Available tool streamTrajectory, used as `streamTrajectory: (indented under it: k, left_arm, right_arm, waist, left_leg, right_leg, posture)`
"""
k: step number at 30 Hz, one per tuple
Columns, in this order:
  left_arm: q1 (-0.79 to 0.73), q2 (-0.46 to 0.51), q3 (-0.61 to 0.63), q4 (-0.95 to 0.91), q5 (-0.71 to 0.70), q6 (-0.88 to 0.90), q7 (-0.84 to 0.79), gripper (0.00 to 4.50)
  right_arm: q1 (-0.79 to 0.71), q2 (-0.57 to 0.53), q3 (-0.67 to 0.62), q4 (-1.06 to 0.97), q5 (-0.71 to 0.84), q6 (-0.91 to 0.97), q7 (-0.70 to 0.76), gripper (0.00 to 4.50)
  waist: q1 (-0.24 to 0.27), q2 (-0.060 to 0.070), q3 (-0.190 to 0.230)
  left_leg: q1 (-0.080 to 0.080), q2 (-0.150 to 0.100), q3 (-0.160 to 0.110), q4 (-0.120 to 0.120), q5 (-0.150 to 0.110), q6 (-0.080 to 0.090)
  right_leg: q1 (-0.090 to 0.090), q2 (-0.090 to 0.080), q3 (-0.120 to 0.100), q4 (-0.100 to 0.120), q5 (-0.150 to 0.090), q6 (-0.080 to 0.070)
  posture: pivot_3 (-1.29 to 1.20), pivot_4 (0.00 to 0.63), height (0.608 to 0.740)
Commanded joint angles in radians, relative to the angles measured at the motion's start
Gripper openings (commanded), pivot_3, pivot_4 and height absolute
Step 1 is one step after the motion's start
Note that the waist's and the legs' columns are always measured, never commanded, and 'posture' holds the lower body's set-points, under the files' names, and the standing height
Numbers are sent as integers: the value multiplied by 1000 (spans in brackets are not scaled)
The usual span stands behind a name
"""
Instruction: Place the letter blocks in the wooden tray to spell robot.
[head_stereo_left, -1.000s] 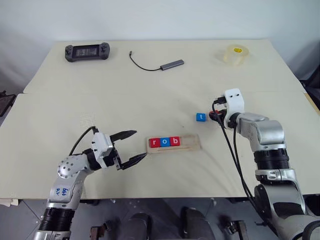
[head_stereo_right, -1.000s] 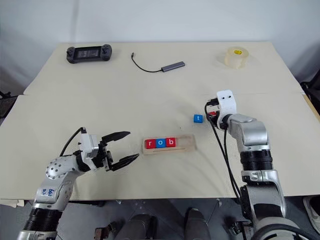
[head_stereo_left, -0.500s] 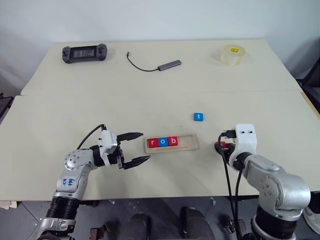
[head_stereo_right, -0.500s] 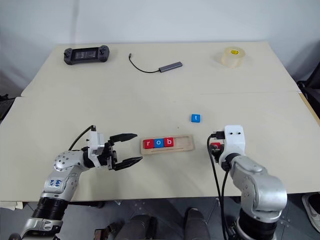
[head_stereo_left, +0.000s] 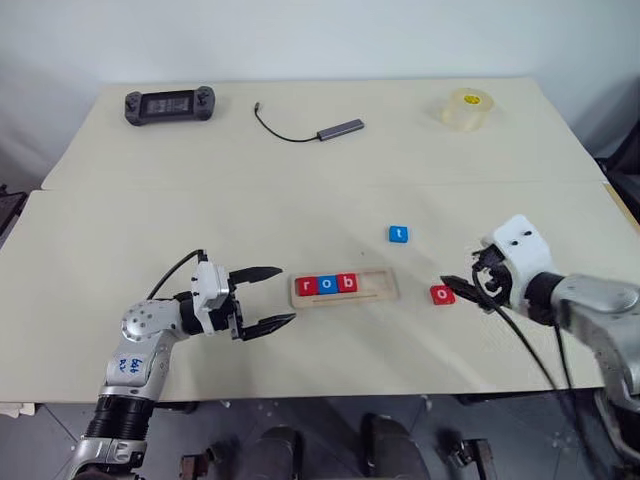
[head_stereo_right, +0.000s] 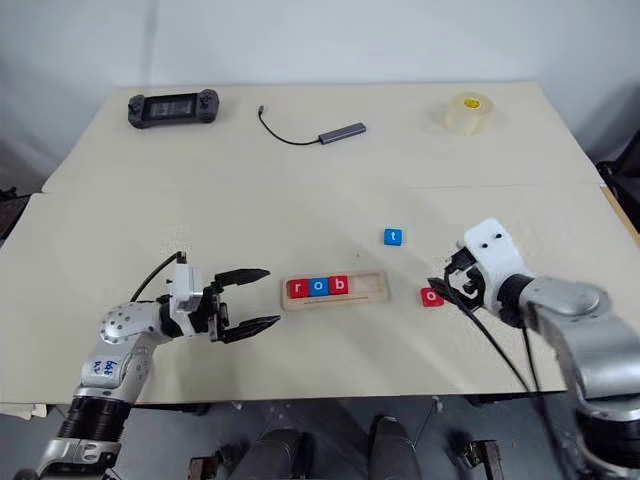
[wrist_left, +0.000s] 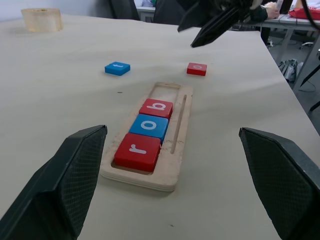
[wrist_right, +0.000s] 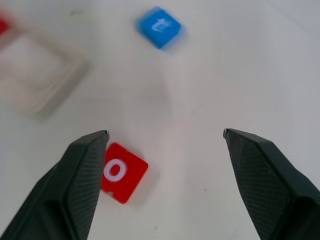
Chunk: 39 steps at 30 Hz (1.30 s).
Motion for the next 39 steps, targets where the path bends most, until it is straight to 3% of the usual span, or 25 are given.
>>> streamTrajectory:
  k: [1, 4, 10, 14, 19, 22, 27, 32, 39]
  left_arm:
    - [28, 19, 24, -81, -21, 2, 6, 4500]
    - [50, 27, 29, -120, -30, 14, 14, 4500]
    - [99, 42, 41, -200, -43, 34, 23, 4500]
    - [120, 47, 42, -242, -50, 52, 32, 4500]
    - [136, 48, 43, -273, -53, 64, 45, 4500]
    - [146, 48, 50, -278, -51, 63, 55, 4500]
    - [160, 45, 61, -274, -46, 54, 73, 4500]
    - [162, 36, 56, -269, -40, 47, 92, 4500]
    - [172, 30, 53, -288, -37, 48, 116, 4500]
  right_arm:
    - [-51, -87, 121, 241, -76, -420, 287, 3829]
    - [-159, -88, 208, 467, -120, -630, 437, 3829]
    - [-373, -12, 322, 863, -235, -871, 544, 3829]
    - [-419, 24, 341, 950, -244, -900, 595, 2995]
    - [-435, 49, 335, 976, -237, -919, 626, 1447]
    - [-457, 55, 321, 947, -225, -903, 624, 1455]
    - [-519, 96, 310, 756, -150, -690, 642, 1455]
    - [-567, 183, 366, 674, -196, -540, 580, 1455]
    - [-591, 257, 438, 707, -280, -589, 540, 1455]
  waist:
    - [0, 0, 0]
    - [0, -1, 0]
    - [1, -1, 1]
    - [1, -1, 0]
    - [2, -1, 0]
    - [0, -1, 0]
    - [-2, 1, 1]
    - [8, 1, 1]
    - [6, 1, 1]
  left_leg:
    - [0, 0, 0, 0, 0, 0]
    - [1, 0, 1, 1, 0, 0]
    - [1, 1, 0, 2, 0, 0]
    - [2, 1, -2, 2, 0, -1]
    - [3, 1, -3, 4, 0, -2]
    - [3, 2, -2, 4, 0, -2]
    - [1, 2, -2, 3, 1, -3]
    - [0, 1, -5, 3, 1, -3]
    - [-2, 0, -6, 3, 1, -3]
  right_leg:
    - [0, 0, 0, 0, 0, 0]
    - [2, -1, 0, -2, 1, 2]
    - [2, -1, 0, -5, 1, 2]
    - [4, -1, -2, -8, 1, 1]
    - [5, -2, -3, -7, 1, 1]
    - [5, -1, -3, -7, 1, 1]
    - [2, -1, -2, -6, 1, 1]
    - [2, -2, -5, -5, 1, 0]
    - [2, -2, -6, -3, 1, 0]
  posture:
    - [0, 150, 740]
    - [0, 150, 740]
    - [0, 150, 740]
    - [0, 150, 740]
    - [0, 150, 740]
    - [0, 150, 740]
    - [0, 150, 740]
    - [0, 150, 740]
    - [0, 150, 740]
